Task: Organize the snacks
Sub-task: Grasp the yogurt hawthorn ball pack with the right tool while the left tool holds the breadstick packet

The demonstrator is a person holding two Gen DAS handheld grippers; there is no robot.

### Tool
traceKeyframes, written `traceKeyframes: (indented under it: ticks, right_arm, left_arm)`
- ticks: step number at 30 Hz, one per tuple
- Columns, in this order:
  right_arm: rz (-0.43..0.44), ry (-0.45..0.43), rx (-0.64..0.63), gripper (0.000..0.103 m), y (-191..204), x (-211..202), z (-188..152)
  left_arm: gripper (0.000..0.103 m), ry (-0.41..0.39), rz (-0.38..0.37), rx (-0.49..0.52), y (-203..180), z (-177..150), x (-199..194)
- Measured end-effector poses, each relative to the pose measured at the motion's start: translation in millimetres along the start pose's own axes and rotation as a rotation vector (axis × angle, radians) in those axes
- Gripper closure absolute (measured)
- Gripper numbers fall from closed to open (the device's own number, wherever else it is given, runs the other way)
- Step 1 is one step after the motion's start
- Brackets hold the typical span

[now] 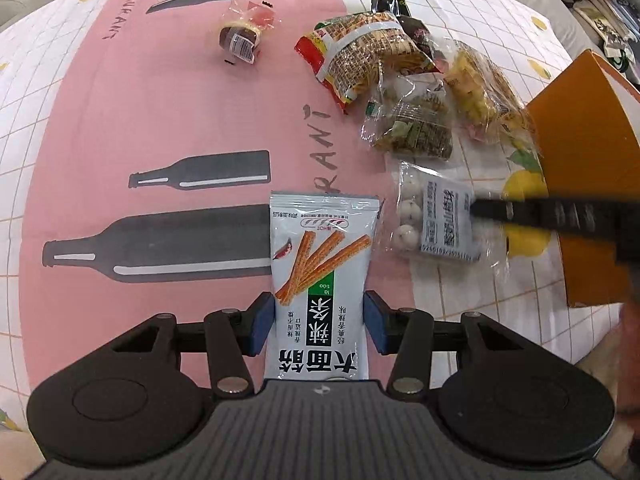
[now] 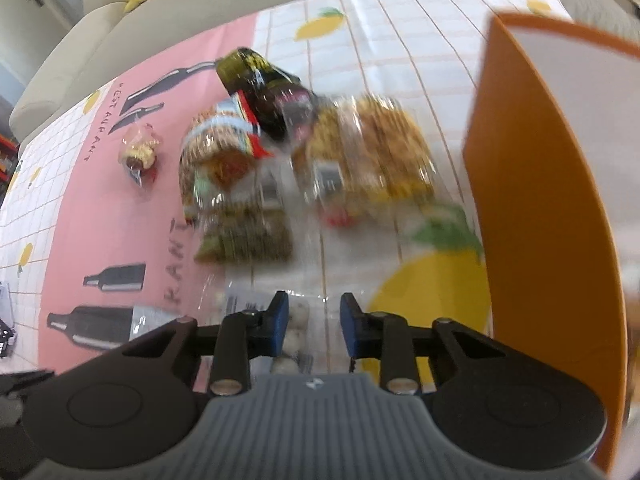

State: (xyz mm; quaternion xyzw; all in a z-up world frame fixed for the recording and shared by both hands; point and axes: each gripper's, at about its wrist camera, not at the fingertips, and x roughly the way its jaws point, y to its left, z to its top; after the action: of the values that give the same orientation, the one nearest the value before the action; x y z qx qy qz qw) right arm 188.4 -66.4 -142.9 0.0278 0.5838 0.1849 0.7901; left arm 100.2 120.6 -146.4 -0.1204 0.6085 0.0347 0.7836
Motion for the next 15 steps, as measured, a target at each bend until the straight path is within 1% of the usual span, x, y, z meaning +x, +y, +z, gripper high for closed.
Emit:
traceKeyframes:
  ticks: [4,6,9,10,11,12,13,15]
  right_arm:
    - [0.051,0.052,0.014,0.077,1.6,-7.2,-21.5]
    - [0.053,0.051,-0.031,0.077,6.2,-10.9,-28.5]
    - [0.049,0.017,-0.146,0.073,14.9,-18.5,-31.1]
    - [0.046,0.006,-0.195,0.067,18.2,-20.7,-30.4]
    - [0.045,-0.001,-0.253,0.062,22.2,-22.3,-29.2]
    - [0.043,-0.004,-0.320,0.049,26.8,-23.0,-27.5]
    - [0.041,-0.004,-0.379,0.040,29.7,-22.3,-25.4]
    - [0.023,-0.002,-0.502,0.032,38.5,-18.5,-22.6]
  left_arm:
    - [0.047,-0.001,-0.001,0.002,-0.2,1.4,-0.5]
    - [0.047,-0.005,0.000,0.001,0.2,1.0,-1.1]
    - [0.046,-0.008,0.015,0.015,-0.8,1.4,-1.4]
    - [0.043,-0.007,0.024,0.024,-0.3,0.6,-1.7]
    - [0.042,-0.003,0.029,0.031,-0.1,1.2,-0.9]
    - [0.042,0.003,0.031,0.035,0.5,1.1,-0.9]
    - [0.040,0.007,0.033,0.037,0.9,1.6,-1.0]
    - [0.038,0.014,0.041,0.041,1.8,2.4,-0.8]
